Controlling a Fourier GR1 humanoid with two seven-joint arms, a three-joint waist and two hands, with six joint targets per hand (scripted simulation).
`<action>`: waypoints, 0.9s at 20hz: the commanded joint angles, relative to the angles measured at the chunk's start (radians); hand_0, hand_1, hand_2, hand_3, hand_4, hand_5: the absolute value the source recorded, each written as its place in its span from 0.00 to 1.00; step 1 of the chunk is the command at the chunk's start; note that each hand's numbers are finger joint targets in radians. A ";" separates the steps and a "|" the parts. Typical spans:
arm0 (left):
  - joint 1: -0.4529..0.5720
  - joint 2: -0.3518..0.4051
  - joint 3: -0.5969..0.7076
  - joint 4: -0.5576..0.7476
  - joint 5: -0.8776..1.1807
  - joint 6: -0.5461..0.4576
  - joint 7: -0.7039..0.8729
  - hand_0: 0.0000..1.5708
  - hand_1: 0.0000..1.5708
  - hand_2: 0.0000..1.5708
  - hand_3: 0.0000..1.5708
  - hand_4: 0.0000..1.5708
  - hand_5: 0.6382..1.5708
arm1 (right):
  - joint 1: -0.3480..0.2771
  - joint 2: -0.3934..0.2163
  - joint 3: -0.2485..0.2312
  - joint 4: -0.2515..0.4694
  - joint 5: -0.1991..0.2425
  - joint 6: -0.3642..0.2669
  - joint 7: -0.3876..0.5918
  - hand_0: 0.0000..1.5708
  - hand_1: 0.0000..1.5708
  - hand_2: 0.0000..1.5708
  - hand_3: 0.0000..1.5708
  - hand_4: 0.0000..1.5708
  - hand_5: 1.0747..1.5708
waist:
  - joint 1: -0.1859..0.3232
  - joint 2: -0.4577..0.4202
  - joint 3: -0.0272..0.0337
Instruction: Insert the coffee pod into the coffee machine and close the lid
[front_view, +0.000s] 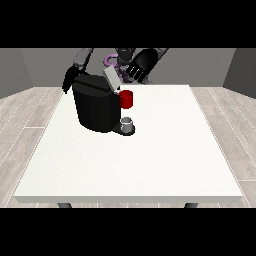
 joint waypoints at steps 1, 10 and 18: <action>-0.022 0.044 0.014 0.017 -0.001 -0.012 -0.028 0.79 0.79 0.82 0.79 0.30 1.00 | -0.014 -0.046 -0.038 -0.017 -0.037 0.044 -0.005 0.00 0.00 0.00 0.00 0.00 1.00 | -0.020 0.036 0.0002; -0.075 0.016 0.002 0.030 -0.020 0.008 -0.015 0.75 0.75 0.79 0.77 0.30 1.00 | -0.052 -0.033 -0.040 0.029 -0.010 0.002 -0.045 0.00 0.00 0.00 0.00 0.00 1.00 | -0.006 0.103 0.0004; -0.088 0.026 -0.010 0.048 -0.028 -0.018 -0.061 0.77 0.77 0.80 0.78 0.27 1.00 | -0.088 -0.018 -0.051 0.026 0.001 -0.043 -0.012 0.00 0.00 0.00 0.00 0.02 1.00 | 0.013 0.112 0.0002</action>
